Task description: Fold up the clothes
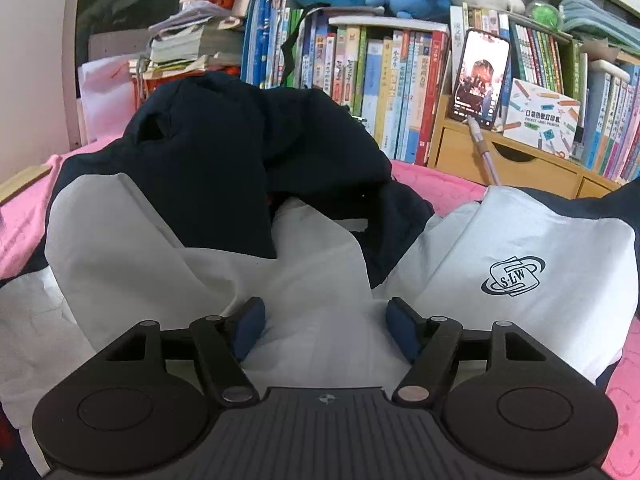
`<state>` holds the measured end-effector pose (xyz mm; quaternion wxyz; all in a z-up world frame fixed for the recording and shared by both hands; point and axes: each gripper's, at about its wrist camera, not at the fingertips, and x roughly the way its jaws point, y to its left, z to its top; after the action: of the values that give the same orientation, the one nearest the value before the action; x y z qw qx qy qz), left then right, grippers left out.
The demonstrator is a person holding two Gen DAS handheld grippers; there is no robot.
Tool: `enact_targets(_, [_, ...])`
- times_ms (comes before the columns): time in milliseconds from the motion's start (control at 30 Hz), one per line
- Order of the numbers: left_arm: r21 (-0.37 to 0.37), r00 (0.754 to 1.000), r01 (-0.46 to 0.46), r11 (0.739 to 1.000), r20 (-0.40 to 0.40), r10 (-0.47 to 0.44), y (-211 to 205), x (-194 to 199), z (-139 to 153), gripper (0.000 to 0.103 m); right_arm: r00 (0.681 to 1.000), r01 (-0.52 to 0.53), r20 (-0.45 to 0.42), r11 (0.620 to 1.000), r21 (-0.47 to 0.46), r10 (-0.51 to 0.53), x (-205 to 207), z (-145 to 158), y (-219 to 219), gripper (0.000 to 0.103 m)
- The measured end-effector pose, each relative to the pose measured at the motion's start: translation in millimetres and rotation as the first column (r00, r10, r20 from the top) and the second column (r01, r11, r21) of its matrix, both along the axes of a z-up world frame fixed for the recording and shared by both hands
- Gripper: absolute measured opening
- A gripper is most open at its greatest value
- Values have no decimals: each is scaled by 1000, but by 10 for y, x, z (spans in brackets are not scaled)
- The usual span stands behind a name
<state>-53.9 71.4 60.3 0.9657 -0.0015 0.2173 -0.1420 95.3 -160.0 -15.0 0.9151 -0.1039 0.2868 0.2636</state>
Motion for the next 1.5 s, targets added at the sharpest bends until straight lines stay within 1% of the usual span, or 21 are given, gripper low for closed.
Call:
enact_targets(67, [125,996,-26,992,84,16,-134,175,210,103,1000,5,2,1000,0,-5,-8,-2,-4,70])
enact_targets(100, [199,993,-39,979,114,17,-247,318,262,103,1000,7,6,1000,-5,-7,-18,-5,1,70])
enact_targets(167, [275,991,-61,960,129,26,-441,678,298,103,1000,11,18,1000,-19,-11,-36,-7,19,71])
enact_targets(233, [273,994,-85,958,87,63,-594,1138,255,103,1000,15,24,1000,-24,-14,-41,-9,25,72])
enact_targets(333, [235,984,-171,957,-7,177,-674,1818,144,103,999,21,31,999,-28,-20,-44,-13,29,74])
enact_targets(400, [257,976,-180,949,-72,205,-719,2109,-11,103,999,24,34,999,-28,-23,-44,-15,28,74])
enact_targets(500, [337,957,-115,934,-214,195,-846,2311,-372,90,999,28,32,999,-22,-27,-38,-15,15,75])
enact_targets(533, [362,950,-87,928,-252,187,-876,2311,-498,78,999,29,31,999,-19,-28,-36,-15,10,76])
enact_targets(633, [366,946,-49,929,-282,161,-886,2145,-702,56,999,31,31,999,-11,-31,-34,-23,3,79])
enact_targets(700, [358,952,-46,933,-266,149,-833,2044,-720,45,999,32,28,999,-9,-32,-29,-38,2,80])
enact_targets(767, [345,961,-76,935,-225,161,-772,1981,-666,21,999,33,26,999,-7,-33,-31,-45,1,80])
enact_targets(833, [319,970,-120,940,-162,179,-690,1943,-535,12,999,35,26,999,-7,-35,-34,-54,-1,80])
enact_targets(933, [249,969,-223,942,-51,242,-437,1938,-202,9,999,43,22,999,-12,-42,-29,-73,2,82])
enact_targets(967, [211,961,-268,940,-13,277,-295,1924,-37,9,999,45,21,999,-14,-45,-26,-82,3,83])
enact_targets(1033, [130,928,-371,919,48,368,67,1879,274,9,999,49,20,999,-17,-48,-23,-97,5,83])
enact_targets(1100, [55,882,-470,881,69,466,492,1810,485,9,999,48,23,999,-19,-47,-29,-107,9,83])
enact_targets(1167, [26,840,-541,841,52,539,865,1723,533,9,999,46,26,999,-20,-45,-33,-119,11,85])
enact_targets(1267, [68,789,-611,789,-20,614,1276,1573,305,10,999,36,30,999,-25,-35,-33,-153,24,87])
enact_targets(1367, [73,724,-676,733,-123,679,1634,1380,-46,10,999,30,32,998,-49,-28,-40,-183,70,89])
enact_targets(1433, [56,691,-701,711,-191,697,1845,1238,-235,12,999,30,34,997,-65,-28,-45,-203,100,89])
enact_targets(1500, [32,674,-714,699,-240,699,2016,1086,-337,16,999,29,35,997,-73,-27,-43,-226,117,89])
